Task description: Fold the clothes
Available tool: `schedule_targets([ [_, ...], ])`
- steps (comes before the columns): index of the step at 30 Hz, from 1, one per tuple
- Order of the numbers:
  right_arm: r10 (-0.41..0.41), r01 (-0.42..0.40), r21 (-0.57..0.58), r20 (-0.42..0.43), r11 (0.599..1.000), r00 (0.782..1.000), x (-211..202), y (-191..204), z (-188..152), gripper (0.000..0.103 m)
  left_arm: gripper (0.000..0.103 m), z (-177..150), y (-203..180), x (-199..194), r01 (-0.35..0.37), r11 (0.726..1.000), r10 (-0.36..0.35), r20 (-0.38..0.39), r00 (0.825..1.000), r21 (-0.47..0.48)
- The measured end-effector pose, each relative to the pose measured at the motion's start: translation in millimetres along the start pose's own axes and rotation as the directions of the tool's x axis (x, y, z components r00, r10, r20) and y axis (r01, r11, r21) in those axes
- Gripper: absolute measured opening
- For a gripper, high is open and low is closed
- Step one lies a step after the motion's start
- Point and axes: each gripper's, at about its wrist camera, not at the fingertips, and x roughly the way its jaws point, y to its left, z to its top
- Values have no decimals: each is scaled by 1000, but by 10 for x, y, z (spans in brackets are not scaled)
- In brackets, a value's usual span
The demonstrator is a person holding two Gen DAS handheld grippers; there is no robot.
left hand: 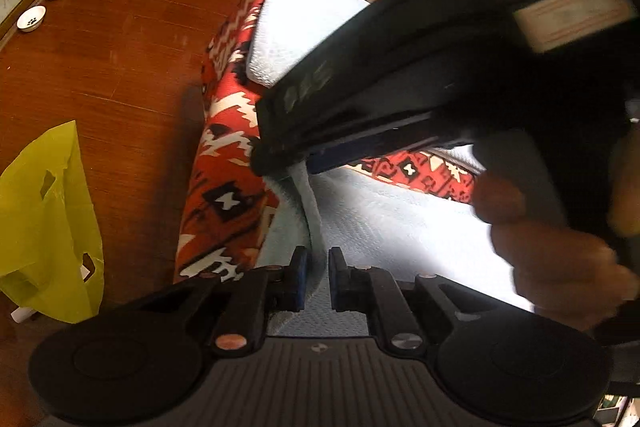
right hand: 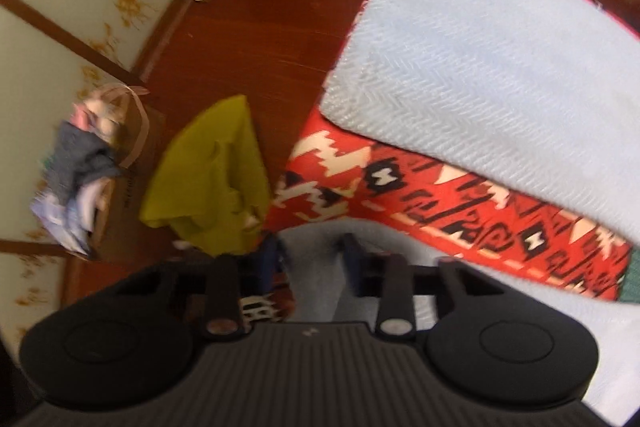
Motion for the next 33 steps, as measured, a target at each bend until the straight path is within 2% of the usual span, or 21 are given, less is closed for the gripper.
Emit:
schedule_targets([
  [2,-20,19,20,28,1000,999,-53,-37,-36,23,13,0,-26,-16,-25,1000,25,11,1000,16],
  [3,-28,27,38,38,999,999,-95,-74,-58,19,15,-2,-47,-31,-59,998,58,31,998,36],
  [4,-32,29,62,46,998,998,-146,-122,-77,16,28,-3,-71,-47,-98,993,95,55,994,59],
  [5,-26,21,87,51,996,998,-194,-177,-93,13,51,-4,-95,-64,-138,987,132,80,988,81],
  [6,-13,7,116,54,993,998,-237,-239,-110,12,65,-7,-107,-64,-164,982,155,100,983,94],
  [7,2,-10,145,56,989,998,-278,-303,-127,12,65,-9,-116,-61,-187,977,174,119,978,106],
  [9,31,-42,191,60,981,998,-353,-402,-157,12,63,4,-118,12,-173,976,160,98,982,133],
  [10,45,-57,202,61,978,997,-384,-427,-167,12,57,6,-123,61,-166,975,156,79,985,146],
  [12,72,-84,217,64,973,995,-442,-452,-175,11,37,-8,-114,141,-144,975,138,43,989,169],
  [13,85,-98,219,65,971,994,-457,-438,-165,11,12,-11,-110,166,-126,976,125,18,992,178],
  [14,99,-111,220,67,969,993,-467,-423,-155,11,9,-17,-116,151,-120,975,121,6,993,185],
  [17,138,-153,209,84,966,987,-506,-288,-80,11,9,-20,-29,-52,-100,984,98,20,995,145],
  [20,184,-197,188,84,962,979,-487,-73,1,12,9,10,201,-242,-63,995,63,3,998,78],
  [22,203,-214,168,79,962,976,-455,74,30,12,9,12,310,-288,-75,995,76,-15,997,66],
  [25,207,-222,176,100,959,973,-476,111,-9,20,9,0,419,-215,-91,994,95,-62,994,54],
  [28,143,-168,213,131,963,981,-591,-145,-137,41,9,-26,403,-102,-109,993,114,-88,990,55],
  [31,63,-101,260,151,960,987,-714,-473,-291,46,9,-1,392,-32,-137,989,141,-99,985,45],
  [33,-14,-33,314,147,949,989,-811,-826,-461,54,12,25,412,-4,-161,987,162,-103,981,25],
])
